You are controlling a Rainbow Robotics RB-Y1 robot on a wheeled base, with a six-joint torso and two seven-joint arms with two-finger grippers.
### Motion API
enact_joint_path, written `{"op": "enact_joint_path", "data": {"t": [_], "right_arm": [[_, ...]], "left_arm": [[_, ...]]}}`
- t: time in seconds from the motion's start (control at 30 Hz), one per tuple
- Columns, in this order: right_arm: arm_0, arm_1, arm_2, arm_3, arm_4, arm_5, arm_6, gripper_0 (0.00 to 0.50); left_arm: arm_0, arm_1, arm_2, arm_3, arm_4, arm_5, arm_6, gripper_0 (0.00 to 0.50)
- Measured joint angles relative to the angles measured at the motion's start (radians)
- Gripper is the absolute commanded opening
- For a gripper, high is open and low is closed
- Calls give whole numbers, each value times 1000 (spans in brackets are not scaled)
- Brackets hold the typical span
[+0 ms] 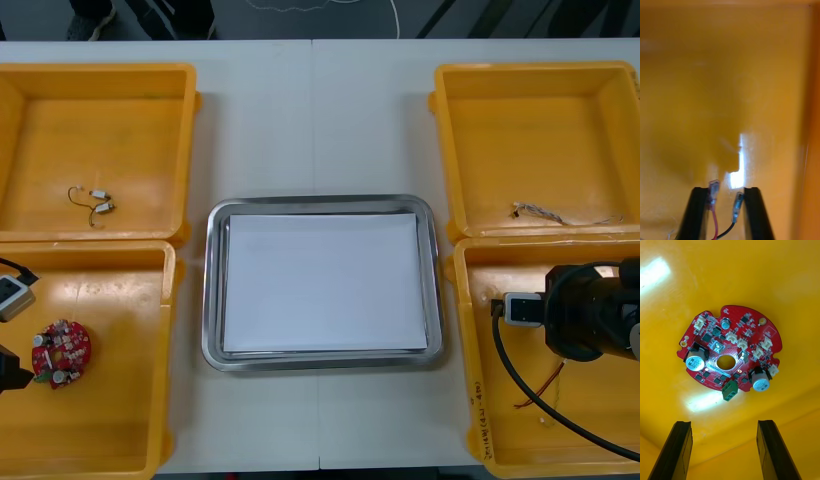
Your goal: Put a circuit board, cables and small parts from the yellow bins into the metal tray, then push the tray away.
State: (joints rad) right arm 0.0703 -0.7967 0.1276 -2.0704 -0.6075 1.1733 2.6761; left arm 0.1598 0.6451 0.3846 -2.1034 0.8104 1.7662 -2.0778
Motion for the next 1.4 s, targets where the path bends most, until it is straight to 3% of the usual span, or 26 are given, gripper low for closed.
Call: {"op": "enact_joint_path", "data": {"t": [0.13,0.3,0.57,0.97,1.1,1.4], "right_arm": [[0,0,1,0,-16,0,0,500],[-1,-13,0,1,-98,0,0,500],[-3,-68,-28,-1,-225,57,0,500],[3,-179,-121,-24,-391,76,0,500],[32,-212,-140,-61,-398,48,0,500],[169,-278,-151,-122,-396,-139,0,500]], "left_arm": [[-5,15,4,27,17,0,-76,500],[-26,15,15,94,36,0,-153,500],[-31,15,15,119,61,-2,-434,500],[-31,15,-22,173,66,-93,-446,500],[-31,15,-38,178,66,-107,-446,500],[-29,15,-51,186,66,-130,-446,500]]}}
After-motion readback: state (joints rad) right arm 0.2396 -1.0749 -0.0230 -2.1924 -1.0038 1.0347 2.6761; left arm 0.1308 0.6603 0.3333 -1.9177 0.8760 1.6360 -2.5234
